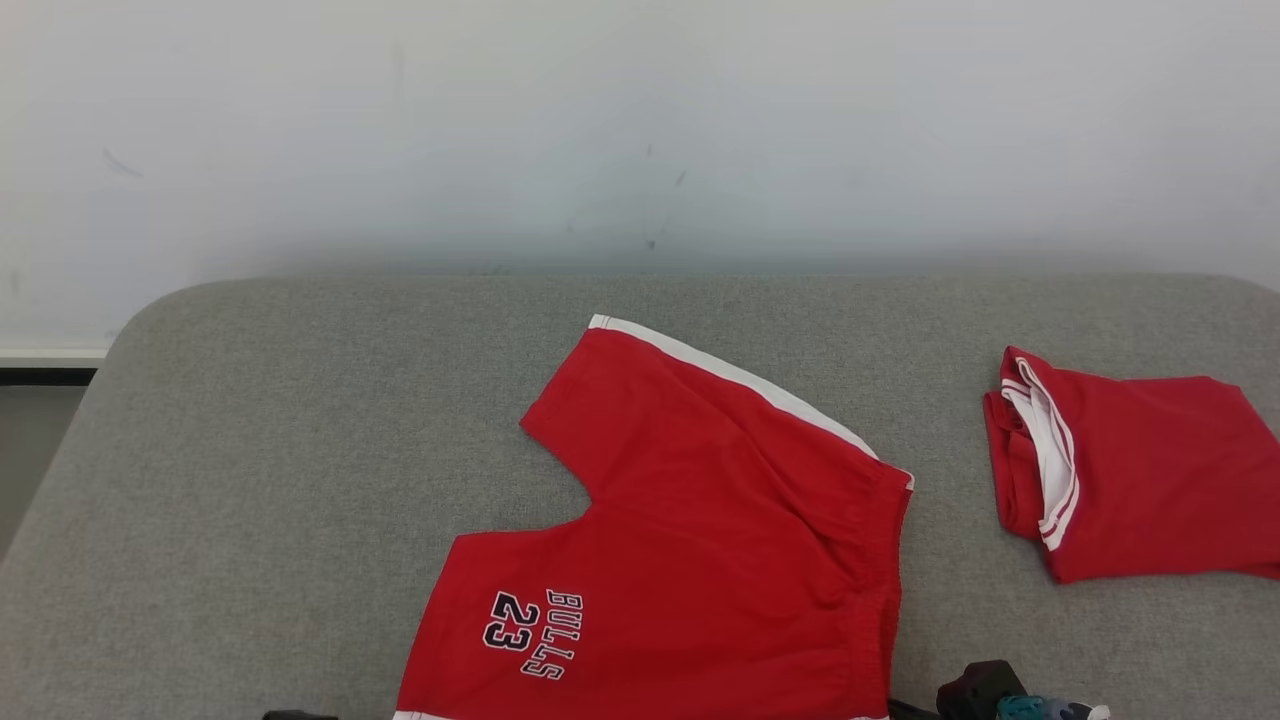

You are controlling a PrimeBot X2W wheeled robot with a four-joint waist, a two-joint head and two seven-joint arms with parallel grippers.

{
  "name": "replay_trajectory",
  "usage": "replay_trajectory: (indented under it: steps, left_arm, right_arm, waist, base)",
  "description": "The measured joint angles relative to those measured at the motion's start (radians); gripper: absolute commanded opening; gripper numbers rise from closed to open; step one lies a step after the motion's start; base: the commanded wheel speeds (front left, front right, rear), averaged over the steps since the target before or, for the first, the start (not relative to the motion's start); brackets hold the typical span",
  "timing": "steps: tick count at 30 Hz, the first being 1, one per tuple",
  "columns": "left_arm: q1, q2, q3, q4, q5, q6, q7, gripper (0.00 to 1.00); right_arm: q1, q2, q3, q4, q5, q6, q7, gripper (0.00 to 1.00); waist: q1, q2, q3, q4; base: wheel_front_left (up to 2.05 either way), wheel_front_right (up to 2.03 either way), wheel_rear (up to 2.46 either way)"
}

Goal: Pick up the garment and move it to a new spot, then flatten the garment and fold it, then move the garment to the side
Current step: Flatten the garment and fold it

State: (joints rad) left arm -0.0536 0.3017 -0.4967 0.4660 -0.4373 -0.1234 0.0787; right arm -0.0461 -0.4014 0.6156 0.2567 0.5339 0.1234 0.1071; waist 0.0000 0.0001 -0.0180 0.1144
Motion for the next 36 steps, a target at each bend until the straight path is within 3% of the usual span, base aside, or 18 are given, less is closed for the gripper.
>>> replay_trajectory:
  steps: [17,18,19,20,21,22,23,24,36]
  left_arm:
    - [-0.063,0.026,-0.075,0.037,0.067,0.000,0.001,1.00]
    - [-0.068,0.025,-0.078,0.040,0.067,0.000,0.002,0.99]
    - [-0.074,0.024,-0.082,0.043,0.067,0.000,0.005,0.88]
    - [-0.079,0.022,-0.085,0.046,0.067,-0.001,0.010,0.53]
    - [-0.081,0.021,-0.089,0.051,0.067,-0.001,0.010,0.46]
    - [-0.081,0.019,-0.091,0.056,0.067,-0.001,0.010,0.29]
    - [-0.081,0.017,-0.095,0.061,0.067,-0.001,0.014,0.14]
    - [-0.080,0.015,-0.099,0.065,0.065,-0.001,0.018,0.00]
    - [-0.080,0.045,-0.098,0.050,0.054,-0.001,0.010,0.00]
  right_arm:
    - [-0.062,0.005,0.032,0.029,0.002,0.000,0.026,1.00]
    - [-0.066,0.006,0.036,0.030,0.002,0.000,0.027,1.00]
    - [-0.067,0.006,0.039,0.032,0.002,0.000,0.032,1.00]
    - [-0.067,0.006,0.043,0.035,0.002,0.000,0.037,0.70]
    - [-0.067,0.006,0.048,0.037,0.002,0.000,0.044,0.40]
    - [-0.067,0.006,0.051,0.040,0.002,0.000,0.044,0.29]
    - [-0.067,0.006,0.052,0.040,0.002,0.000,0.045,0.10]
    - [-0.067,0.006,0.054,0.041,0.004,0.000,0.049,0.00]
    - [-0.065,-0.016,0.022,0.017,0.085,0.001,0.036,0.00]
  waist:
    - [0.0000,0.0000,-0.002,-0.007]
    - [0.0000,0.0000,-0.001,-0.007]
    - [0.0000,0.0000,-0.001,-0.007]
    - [0.0000,0.0000,-0.001,-0.007]
    - [0.0000,0.0000,-0.001,-0.006]
    - [0.0000,0.0000,0.000,-0.006]
    - [0.0000,0.0000,0.000,-0.005]
    - [0.0000,-0.0001,0.000,-0.004]
    - [0.0000,0.0000,0.000,0.000]
  base:
    - [0.00,0.00,0.00]
    - [0.00,0.00,0.00]
    - [0.00,0.00,0.00]
    - [0.00,0.00,0.00]
    - [0.00,0.00,0.00]
    - [0.00,0.00,0.00]
    - [0.00,0.00,0.00]
    - [0.00,0.00,0.00]
    - [0.00,0.00,0.00]
